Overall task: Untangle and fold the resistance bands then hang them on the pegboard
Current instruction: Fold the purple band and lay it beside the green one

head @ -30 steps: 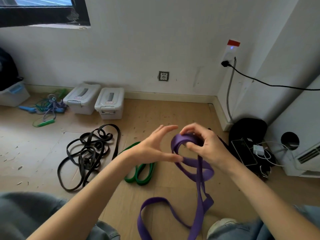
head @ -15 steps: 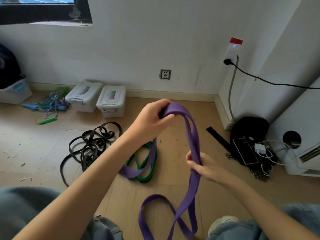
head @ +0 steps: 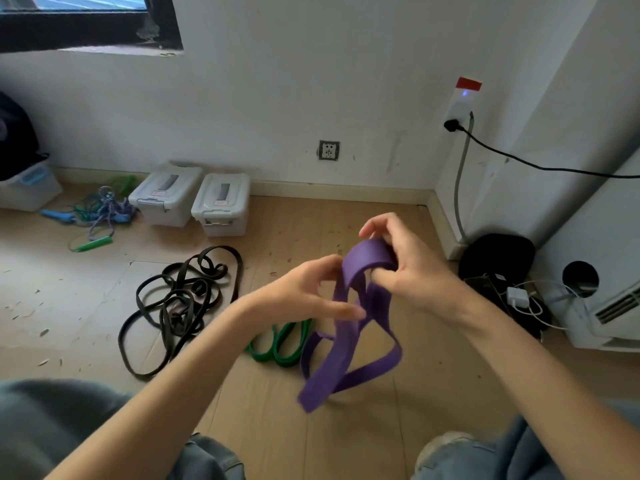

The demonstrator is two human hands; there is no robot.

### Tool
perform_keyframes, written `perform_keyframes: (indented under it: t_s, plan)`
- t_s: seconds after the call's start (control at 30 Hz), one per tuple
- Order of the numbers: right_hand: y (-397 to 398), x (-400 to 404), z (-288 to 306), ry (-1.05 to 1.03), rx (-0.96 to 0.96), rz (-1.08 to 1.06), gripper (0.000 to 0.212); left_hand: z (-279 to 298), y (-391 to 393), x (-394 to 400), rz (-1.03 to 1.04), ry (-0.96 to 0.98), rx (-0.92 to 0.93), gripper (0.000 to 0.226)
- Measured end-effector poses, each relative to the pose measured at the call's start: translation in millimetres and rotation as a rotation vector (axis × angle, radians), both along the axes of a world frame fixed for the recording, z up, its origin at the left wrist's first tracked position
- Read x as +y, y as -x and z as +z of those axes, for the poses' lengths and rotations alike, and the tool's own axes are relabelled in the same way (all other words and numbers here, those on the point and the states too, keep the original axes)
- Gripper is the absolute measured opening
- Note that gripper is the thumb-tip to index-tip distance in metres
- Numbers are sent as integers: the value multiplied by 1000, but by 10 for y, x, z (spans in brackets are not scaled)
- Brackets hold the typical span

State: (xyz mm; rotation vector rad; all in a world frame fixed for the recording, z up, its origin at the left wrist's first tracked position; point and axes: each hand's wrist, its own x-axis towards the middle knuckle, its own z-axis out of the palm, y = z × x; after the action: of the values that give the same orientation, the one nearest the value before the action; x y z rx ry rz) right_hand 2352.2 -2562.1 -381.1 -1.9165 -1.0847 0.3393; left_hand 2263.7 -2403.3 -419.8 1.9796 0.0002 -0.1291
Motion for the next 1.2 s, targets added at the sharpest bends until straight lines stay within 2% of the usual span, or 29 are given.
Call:
perform_keyframes:
  t_s: [0.1, 0.17, 0.27, 0.33, 0.4, 0.47, 0.53, 0.6, 0.67, 0.8, 0.87, 1.0, 1.13, 1.2]
  plan:
    - [-64, -50, 24, -128, 80, -13, 49, 41, -54, -214, 174, -116, -198, 54]
    - [-86, -74, 35, -174, 67, -10, 51, 121, -100, -285, 229, -204, -317, 54]
    - [-169, -87, 75, -265, 36, -48, 49, 358, -151, -306, 266, -222, -451, 22]
    - [-249, -116, 64, -205, 11, -62, 44, 531, -155, -282, 268, -128, -457, 19]
    - [-279, -143, -79, 11, -17, 26, 35, 689, -121, -274, 249, -24, -479, 19]
    - [-251, -187, -268, 107, 48, 101, 30, 806, -88, -248, 271, 96, -492, 17]
    - [-241, -238, -284, 6, 156, 63, 29, 878, -70, -175, 266, 72, -474, 15]
    - [-225, -271, -148, -142, 254, -2, 39, 905, -35, -91, 188, 33, -398, 18]
    - [-215, -261, 25, -245, 286, -39, 42, 898, 3, -28, 115, 74, -334, 24]
    - [-135, -152, 253, -112, 114, 21, 26, 878, 60, 48, 157, 253, -323, 32]
    - [-87, -125, 271, -46, 71, 30, 17, 889, 62, 88, 211, 252, -365, 29]
    - [0, -94, 294, -203, 223, -35, 23, 850, 74, 43, 160, 122, -355, 28]
    - [18, -64, 385, -194, 128, -53, 26, 800, 71, -9, 160, 161, -388, 31]
    - [17, -65, 400, -192, 119, -43, 34, 831, 44, -24, 135, 135, -400, 30]
